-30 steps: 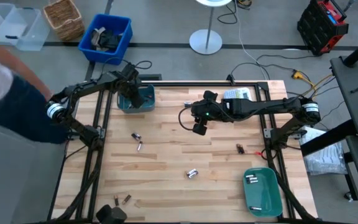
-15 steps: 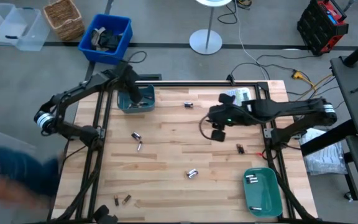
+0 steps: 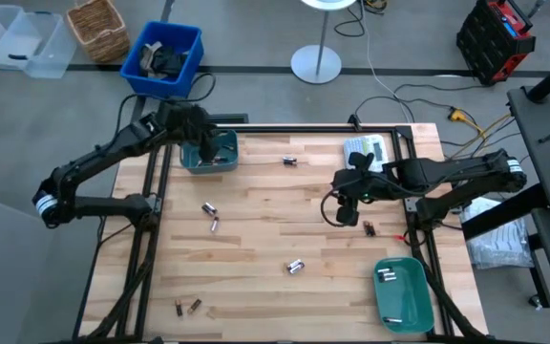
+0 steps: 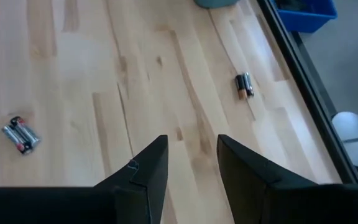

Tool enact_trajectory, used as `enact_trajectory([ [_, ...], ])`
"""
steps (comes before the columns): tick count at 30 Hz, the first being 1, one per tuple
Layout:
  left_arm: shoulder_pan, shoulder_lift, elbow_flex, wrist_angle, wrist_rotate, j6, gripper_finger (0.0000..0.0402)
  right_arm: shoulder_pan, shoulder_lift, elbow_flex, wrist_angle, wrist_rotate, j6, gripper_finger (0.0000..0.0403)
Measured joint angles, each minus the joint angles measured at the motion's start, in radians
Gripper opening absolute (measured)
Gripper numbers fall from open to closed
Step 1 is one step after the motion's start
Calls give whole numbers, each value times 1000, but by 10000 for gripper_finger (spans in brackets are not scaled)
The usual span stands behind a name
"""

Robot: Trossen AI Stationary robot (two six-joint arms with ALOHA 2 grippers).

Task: Sort batteries
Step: Put the silver battery into the green bin

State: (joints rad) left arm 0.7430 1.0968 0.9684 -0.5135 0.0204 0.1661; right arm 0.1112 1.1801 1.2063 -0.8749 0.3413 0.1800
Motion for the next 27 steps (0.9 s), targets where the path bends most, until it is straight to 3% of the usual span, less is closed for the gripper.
enact_trajectory([
  [7, -68, -29, -6, 3, 0, 1, 84, 0, 0, -51, 98, 25, -52, 121],
  [15, -183, -29, -22, 1, 0, -24, 84, 6, 9, -103, 150, 18, -68, 138],
  [27, -315, -34, -22, 20, -11, -123, 84, 48, 17, -379, 555, 11, -101, 133],
])
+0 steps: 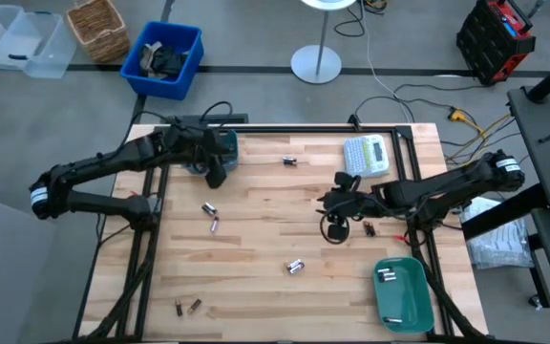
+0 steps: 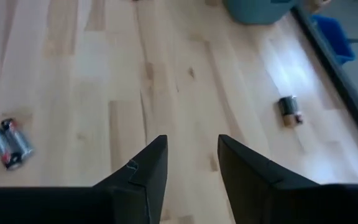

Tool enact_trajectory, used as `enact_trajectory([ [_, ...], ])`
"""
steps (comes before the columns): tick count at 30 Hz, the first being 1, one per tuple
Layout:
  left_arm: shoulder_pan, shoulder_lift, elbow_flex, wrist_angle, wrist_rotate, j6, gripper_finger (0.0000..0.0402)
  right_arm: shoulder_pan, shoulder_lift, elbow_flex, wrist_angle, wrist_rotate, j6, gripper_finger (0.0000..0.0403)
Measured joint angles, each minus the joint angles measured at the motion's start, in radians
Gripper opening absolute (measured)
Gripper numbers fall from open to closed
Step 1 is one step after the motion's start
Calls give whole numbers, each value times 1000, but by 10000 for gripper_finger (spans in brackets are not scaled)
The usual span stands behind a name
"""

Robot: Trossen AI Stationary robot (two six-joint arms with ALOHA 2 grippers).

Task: Sort batteries
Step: Put the silver battery into the green bin

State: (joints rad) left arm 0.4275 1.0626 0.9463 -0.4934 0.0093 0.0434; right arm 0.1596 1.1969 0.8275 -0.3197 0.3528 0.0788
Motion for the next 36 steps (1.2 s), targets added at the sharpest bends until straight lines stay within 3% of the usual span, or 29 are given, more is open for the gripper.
enact_trajectory([
  [7, -104, -2, 0, -18, -7, -99, 84, 3, 0, -14, 4, -130, 8, 129],
  [13, -268, -2, -5, -92, -178, -195, 84, 19, 0, 1, 4, -151, 14, 147],
  [19, -442, -2, -8, -179, -263, -337, 84, 47, 0, 25, 11, -152, 16, 166],
  [24, -576, -2, -16, -276, -329, -546, 84, 71, 0, 54, 10, -151, 18, 178],
  [31, -746, -2, -43, -390, -340, -895, 84, 120, 17, 86, -5, -152, 16, 183],
  [36, -804, 2, -77, -391, -343, -1024, 84, 160, 94, 111, -18, -151, 17, 185],
])
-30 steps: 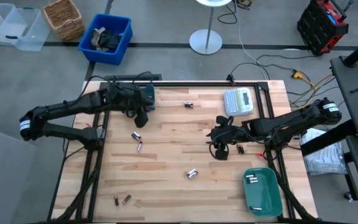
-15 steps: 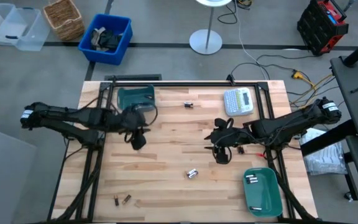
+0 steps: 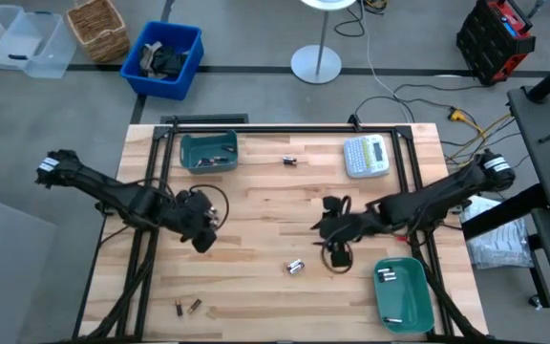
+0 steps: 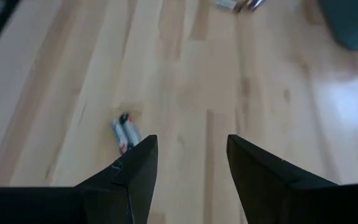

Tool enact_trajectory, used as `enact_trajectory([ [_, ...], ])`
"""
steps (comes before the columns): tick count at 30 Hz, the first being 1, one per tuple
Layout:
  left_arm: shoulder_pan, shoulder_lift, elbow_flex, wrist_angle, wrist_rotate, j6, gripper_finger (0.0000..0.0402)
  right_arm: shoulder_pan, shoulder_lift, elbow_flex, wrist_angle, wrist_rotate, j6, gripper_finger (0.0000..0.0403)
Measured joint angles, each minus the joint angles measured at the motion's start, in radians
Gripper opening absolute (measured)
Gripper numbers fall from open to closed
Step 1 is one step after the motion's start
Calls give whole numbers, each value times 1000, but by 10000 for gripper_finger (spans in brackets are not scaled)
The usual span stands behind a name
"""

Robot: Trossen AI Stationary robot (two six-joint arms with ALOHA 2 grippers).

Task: Sort batteries
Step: Put the silver battery into the green bin

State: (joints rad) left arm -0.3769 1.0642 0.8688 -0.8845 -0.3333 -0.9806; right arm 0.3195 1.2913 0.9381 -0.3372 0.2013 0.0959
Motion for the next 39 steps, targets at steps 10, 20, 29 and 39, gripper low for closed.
enact_trajectory([
  [10, -6, 56, -193, 11, -15, -230, 84, 67, 215, 153, -107, 2, 32, 182],
  [20, -4, 172, -231, 119, -70, -295, 118, 66, 262, 260, -158, 9, 3, 188],
  [29, -2, 342, -167, 119, -69, -298, 158, 66, 249, 260, -163, 9, 16, 191],
  [39, 2, 445, -144, 124, -57, -302, 162, 66, 249, 260, -167, 9, 10, 189],
])
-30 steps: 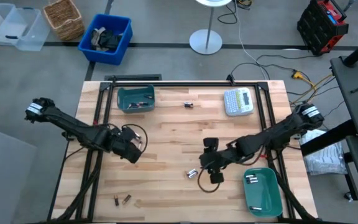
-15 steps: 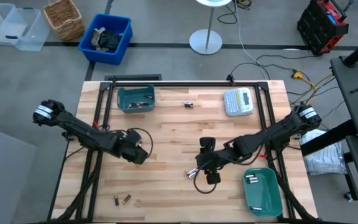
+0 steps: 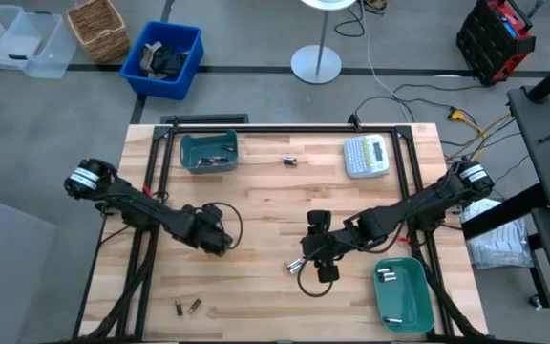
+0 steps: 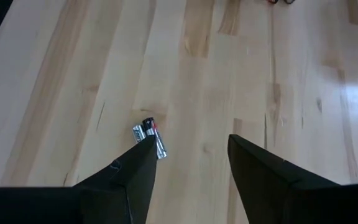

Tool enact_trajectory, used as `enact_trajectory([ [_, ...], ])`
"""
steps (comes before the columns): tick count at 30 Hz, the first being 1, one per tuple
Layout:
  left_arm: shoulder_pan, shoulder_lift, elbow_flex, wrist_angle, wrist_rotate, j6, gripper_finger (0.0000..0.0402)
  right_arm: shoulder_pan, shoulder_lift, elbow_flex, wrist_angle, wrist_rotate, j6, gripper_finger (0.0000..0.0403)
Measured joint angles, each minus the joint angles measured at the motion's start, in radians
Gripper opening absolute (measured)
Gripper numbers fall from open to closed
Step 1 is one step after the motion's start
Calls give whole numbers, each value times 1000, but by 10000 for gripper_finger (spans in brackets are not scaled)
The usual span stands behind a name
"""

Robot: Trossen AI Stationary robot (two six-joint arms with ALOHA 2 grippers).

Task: Sort batteries
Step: Put the silver battery into the green bin

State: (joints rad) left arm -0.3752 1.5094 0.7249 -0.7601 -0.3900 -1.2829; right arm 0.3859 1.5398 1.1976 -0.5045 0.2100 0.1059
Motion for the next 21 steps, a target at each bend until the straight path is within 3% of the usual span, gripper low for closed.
enact_trajectory([
  [16, 0, 10, -37, 47, 8, -13, 153, 0, 0, 0, 0, 0, -2, 186],
  [21, 0, 10, -41, 57, 8, -13, 125, 0, 0, 0, 0, 0, -2, 179],
])
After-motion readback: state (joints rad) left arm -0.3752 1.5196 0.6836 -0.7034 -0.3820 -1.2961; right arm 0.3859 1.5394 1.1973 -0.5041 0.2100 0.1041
